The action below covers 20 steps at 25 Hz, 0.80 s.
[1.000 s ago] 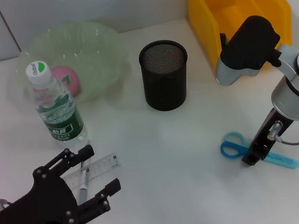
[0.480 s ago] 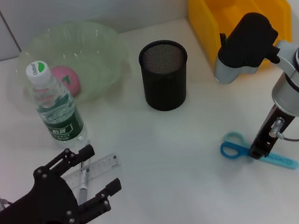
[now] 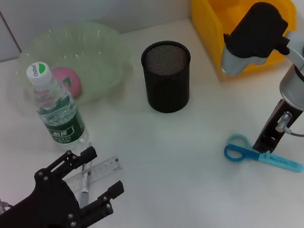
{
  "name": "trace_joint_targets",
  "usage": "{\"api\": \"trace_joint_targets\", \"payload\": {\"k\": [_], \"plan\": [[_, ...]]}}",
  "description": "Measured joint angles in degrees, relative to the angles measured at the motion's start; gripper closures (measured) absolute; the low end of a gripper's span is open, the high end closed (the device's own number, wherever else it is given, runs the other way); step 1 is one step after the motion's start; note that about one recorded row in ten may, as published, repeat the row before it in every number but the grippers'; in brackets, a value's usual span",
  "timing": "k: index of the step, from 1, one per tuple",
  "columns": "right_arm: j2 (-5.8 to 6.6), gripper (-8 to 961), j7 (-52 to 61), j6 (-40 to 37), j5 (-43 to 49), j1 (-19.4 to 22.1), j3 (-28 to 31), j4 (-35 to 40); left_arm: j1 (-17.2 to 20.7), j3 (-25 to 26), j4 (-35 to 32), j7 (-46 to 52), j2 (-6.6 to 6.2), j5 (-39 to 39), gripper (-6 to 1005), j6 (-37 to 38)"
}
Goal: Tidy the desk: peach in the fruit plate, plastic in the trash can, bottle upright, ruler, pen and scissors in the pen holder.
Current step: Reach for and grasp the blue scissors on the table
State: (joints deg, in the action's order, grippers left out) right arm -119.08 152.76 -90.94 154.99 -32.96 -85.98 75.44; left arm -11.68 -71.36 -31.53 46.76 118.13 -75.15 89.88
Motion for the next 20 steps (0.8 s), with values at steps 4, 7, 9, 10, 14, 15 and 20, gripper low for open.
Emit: {"api": "trace_joint_targets", "payload": {"k": [4, 7, 9, 10, 14, 15, 20], "plan": [[0.0, 866, -0.21, -0.29, 0.08, 0.17, 0.04, 0.36, -0.01, 0.0, 0.09, 0.0, 0.0, 0.0, 242, 0.06], [0.0, 747, -0.49, -0.23, 0.22, 0.13, -0.25, 0.14, -0.01, 0.0, 0.1, 0.0, 0.0, 0.0, 243, 0.07], [-0.03, 662, -0.72, -0.13, 0.26, 0.09, -0.4, 0.14, -0.01, 0.03, 0.08, 0.0, 0.0, 0.0, 243, 0.09], [-0.06, 619, -0.77, -0.09, 0.26, 0.04, -0.59, 0.11, -0.01, 0.04, 0.07, 0.0, 0.0, 0.0, 243, 0.1], [-0.01, 545, -0.96, 0.07, 0.44, -0.12, -1.92, 0.05, -0.01, 0.17, 0.12, 0.0, 0.0, 0.0, 244, 0.12], [0.0, 534, -0.98, 0.08, 0.44, -0.17, -2.11, 0.05, -0.01, 0.17, 0.12, 0.0, 0.0, 0.0, 244, 0.12], [0.0, 513, -1.32, 0.14, 0.47, -0.24, -2.43, -0.01, -0.01, 0.18, 0.07, 0.0, 0.0, 0.0, 245, 0.12]]}}
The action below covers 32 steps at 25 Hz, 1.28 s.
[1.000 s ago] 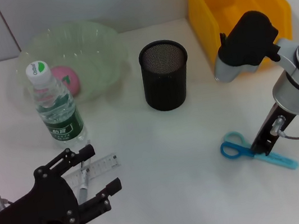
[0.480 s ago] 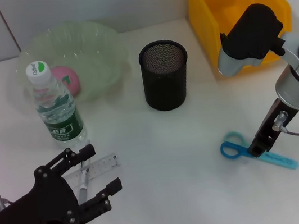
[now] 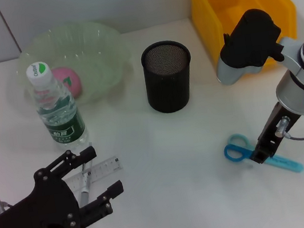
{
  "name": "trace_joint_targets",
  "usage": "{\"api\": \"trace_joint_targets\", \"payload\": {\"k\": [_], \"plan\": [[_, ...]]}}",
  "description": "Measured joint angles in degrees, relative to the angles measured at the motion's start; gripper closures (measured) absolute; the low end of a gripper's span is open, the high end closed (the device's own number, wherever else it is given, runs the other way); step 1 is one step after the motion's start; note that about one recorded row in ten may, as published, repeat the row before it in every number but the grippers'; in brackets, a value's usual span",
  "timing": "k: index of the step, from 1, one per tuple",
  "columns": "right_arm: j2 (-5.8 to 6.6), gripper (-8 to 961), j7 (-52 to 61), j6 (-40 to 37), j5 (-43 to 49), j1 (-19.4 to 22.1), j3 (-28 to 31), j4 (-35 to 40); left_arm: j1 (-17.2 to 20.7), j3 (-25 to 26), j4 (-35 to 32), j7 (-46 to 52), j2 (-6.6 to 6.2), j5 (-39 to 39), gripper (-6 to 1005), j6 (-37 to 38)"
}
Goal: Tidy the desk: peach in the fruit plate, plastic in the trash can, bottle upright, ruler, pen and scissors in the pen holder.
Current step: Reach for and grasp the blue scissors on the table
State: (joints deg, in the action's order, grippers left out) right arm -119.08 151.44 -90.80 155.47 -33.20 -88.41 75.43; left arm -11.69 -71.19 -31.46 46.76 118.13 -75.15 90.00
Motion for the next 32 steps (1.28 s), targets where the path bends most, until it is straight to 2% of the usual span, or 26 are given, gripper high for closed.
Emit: {"api": "trace_joint_targets", "payload": {"k": [32], "plan": [[-0.1, 517, -0.09, 1.53, 0.1, -0.54, -1.52, -2.54, 0.0, -0.18, -0.36, 0.62, -0.01, 0.0, 251, 0.0]]}}
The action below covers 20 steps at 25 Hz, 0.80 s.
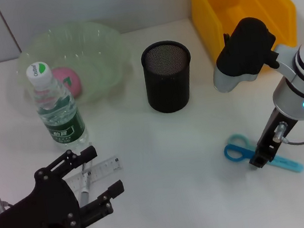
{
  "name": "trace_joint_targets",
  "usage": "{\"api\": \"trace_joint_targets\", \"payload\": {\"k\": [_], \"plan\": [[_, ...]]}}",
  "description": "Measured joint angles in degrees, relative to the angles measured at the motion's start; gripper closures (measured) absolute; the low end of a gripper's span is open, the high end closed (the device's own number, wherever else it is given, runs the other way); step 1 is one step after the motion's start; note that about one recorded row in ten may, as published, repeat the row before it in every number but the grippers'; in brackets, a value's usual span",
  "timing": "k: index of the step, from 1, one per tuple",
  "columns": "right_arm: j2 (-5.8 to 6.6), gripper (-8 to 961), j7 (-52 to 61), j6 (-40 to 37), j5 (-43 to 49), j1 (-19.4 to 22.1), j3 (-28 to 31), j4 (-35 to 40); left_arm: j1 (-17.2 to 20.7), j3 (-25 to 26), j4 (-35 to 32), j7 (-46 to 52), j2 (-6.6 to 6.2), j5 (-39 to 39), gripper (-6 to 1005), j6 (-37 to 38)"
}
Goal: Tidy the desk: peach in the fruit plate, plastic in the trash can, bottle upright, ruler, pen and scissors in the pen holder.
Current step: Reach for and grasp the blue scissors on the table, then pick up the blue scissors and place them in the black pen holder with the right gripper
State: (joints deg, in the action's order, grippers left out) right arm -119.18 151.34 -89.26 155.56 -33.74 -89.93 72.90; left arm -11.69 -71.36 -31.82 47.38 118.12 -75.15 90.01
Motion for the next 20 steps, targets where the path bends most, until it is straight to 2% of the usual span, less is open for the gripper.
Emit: {"api": "trace_joint_targets", "payload": {"k": [11, 13, 19, 20], "plan": [[-0.09, 519, 0.01, 0.38, 0.57, -0.35, 0.06, -0.93, 0.0, 0.0, 0.0, 0.0, 0.0, 0.0, 253, 0.15], [-0.03, 541, 0.01, 0.26, 0.52, -0.96, 0.07, -2.53, 0.0, 0.0, 0.0, 0.0, 0.0, 0.0, 253, 0.17], [0.02, 730, 0.0, 0.45, 0.44, -1.51, 0.15, -3.63, 0.0, 0.0, 0.1, -0.01, 0.0, 0.0, 254, 0.18], [0.02, 730, -0.04, 0.43, 0.42, -1.51, 0.22, -3.55, 0.0, 0.0, 0.09, -0.01, 0.0, 0.0, 254, 0.18]]}}
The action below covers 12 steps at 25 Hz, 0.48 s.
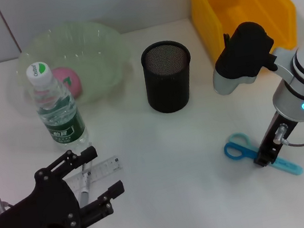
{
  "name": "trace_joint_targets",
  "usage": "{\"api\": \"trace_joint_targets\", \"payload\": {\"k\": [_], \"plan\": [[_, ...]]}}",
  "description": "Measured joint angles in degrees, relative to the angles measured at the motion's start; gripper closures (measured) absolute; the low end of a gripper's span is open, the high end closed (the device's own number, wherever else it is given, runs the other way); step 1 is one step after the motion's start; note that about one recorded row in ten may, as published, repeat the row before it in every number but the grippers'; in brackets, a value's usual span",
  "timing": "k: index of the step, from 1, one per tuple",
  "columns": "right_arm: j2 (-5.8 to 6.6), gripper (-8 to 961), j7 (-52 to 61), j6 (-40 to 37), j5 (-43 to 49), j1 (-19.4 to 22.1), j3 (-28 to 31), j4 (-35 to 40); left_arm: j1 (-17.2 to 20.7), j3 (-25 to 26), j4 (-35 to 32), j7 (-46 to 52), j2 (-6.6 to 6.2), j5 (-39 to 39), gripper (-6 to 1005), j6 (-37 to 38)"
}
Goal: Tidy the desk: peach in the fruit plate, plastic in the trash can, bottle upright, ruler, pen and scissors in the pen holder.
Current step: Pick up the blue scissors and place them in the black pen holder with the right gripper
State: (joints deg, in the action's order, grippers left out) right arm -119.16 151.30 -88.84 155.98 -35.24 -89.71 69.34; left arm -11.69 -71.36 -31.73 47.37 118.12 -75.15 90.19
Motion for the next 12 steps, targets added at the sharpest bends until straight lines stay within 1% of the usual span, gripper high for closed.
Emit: {"api": "trace_joint_targets", "payload": {"k": [4, 6, 7, 8, 11, 12], "plan": [[-0.02, 730, -0.11, 0.0, -0.08, 0.26, 0.45, 0.95, 0.0, 0.09, -0.02, 0.0, 0.0, 0.0, 255, 0.39], [-0.06, 730, -0.3, -0.22, -0.27, 0.86, 1.3, 2.86, 0.0, 0.24, -0.03, 0.0, -0.01, 0.0, 255, 0.67], [-0.09, 730, -0.77, -0.47, -1.07, 1.71, 3.03, 5.35, 0.0, 0.37, -0.05, 0.0, -0.05, 0.0, 255, 0.91], [-0.09, 730, -0.77, -0.47, -1.07, 1.71, 3.03, 5.35, 0.0, 0.37, -0.05, 0.0, -0.05, 0.0, 256, 0.91], [-0.02, 730, -2.91, -0.59, -5.28, 3.28, 7.92, 9.16, 0.0, 0.52, -0.08, 0.0, -0.08, 0.0, 256, 1.16], [-0.01, 730, -5.34, 0.27, -9.57, 4.25, 12.51, 11.31, 0.0, 0.52, -0.08, 0.0, -0.08, 0.0, 256, 1.16]]}}
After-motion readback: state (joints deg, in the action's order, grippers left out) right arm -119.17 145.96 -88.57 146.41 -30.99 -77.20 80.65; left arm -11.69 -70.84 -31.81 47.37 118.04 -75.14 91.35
